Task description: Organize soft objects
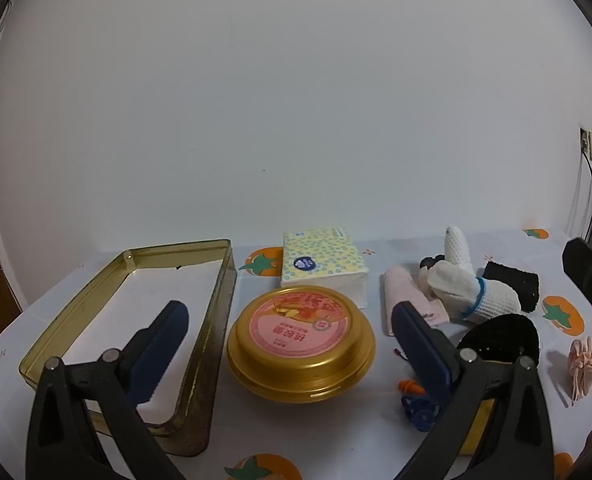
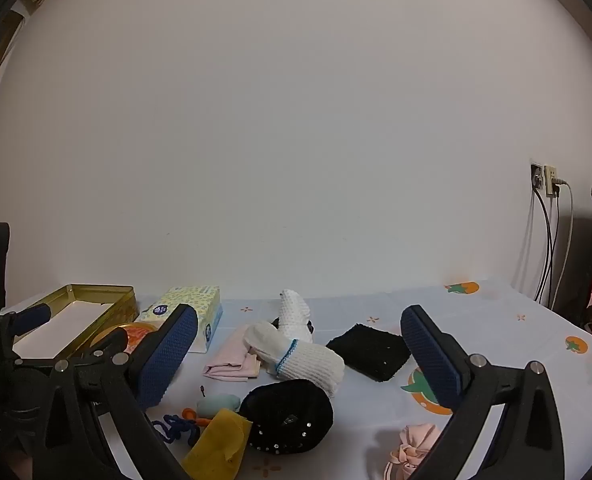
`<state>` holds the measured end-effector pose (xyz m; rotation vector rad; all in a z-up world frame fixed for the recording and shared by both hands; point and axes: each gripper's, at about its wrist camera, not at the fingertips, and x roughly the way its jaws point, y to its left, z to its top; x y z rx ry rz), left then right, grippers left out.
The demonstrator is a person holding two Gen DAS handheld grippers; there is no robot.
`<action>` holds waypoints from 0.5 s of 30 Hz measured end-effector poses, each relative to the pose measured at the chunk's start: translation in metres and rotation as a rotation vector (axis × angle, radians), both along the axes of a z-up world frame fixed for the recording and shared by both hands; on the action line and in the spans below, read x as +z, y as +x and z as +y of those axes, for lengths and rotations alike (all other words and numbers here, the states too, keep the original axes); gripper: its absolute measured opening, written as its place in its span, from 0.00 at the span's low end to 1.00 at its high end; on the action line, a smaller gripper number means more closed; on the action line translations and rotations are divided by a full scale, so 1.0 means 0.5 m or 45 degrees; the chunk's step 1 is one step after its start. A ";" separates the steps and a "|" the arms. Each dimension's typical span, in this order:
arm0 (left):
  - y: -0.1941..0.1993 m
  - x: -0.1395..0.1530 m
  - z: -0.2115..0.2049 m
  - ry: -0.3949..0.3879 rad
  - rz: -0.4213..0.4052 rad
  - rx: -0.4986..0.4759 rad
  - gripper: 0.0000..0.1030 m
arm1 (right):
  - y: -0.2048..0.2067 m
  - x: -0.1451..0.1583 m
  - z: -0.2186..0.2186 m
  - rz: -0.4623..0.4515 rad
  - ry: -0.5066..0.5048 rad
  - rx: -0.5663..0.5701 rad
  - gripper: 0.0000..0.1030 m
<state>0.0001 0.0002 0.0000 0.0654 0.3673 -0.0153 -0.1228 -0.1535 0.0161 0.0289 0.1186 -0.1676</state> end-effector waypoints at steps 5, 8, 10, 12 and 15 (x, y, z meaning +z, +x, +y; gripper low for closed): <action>0.001 0.000 0.000 0.001 0.004 -0.005 1.00 | 0.001 0.000 0.001 0.001 0.002 0.002 1.00; 0.004 0.000 0.000 -0.007 0.011 -0.006 1.00 | 0.002 0.000 0.003 0.002 0.002 0.002 1.00; 0.006 0.003 0.007 -0.022 0.022 -0.004 1.00 | 0.004 -0.001 0.003 0.004 0.004 0.002 1.00; 0.013 -0.002 0.011 -0.035 0.040 0.001 1.00 | 0.005 -0.001 0.004 0.006 0.005 0.001 1.00; 0.006 -0.003 0.008 -0.038 0.038 0.013 1.00 | 0.000 0.000 0.000 0.001 0.006 -0.001 1.00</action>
